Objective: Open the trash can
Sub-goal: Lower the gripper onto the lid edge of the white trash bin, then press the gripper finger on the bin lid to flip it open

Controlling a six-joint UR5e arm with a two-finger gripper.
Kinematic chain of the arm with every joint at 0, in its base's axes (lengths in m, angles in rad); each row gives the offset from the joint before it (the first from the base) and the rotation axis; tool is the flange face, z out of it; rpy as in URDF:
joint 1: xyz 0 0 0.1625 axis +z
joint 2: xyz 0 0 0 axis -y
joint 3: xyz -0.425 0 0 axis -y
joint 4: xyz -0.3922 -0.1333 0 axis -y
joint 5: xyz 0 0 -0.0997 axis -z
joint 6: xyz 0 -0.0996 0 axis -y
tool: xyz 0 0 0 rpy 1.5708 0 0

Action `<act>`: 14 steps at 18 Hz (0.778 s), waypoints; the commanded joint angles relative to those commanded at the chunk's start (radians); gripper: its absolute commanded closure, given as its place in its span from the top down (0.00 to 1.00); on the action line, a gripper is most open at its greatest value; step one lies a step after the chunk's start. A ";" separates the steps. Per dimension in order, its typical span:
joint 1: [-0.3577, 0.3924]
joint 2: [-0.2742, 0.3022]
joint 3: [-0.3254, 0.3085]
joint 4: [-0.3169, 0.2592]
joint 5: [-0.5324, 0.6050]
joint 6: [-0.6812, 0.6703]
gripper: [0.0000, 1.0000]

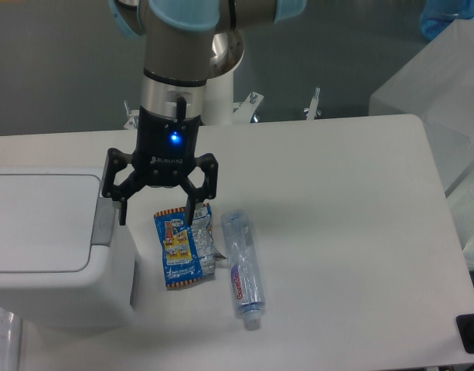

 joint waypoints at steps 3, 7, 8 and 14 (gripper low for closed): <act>-0.006 0.000 -0.003 0.000 0.002 -0.002 1.00; -0.011 -0.002 -0.005 0.000 0.002 -0.002 1.00; -0.011 -0.002 -0.005 0.000 0.002 -0.002 1.00; -0.012 -0.008 -0.008 0.003 0.002 0.000 1.00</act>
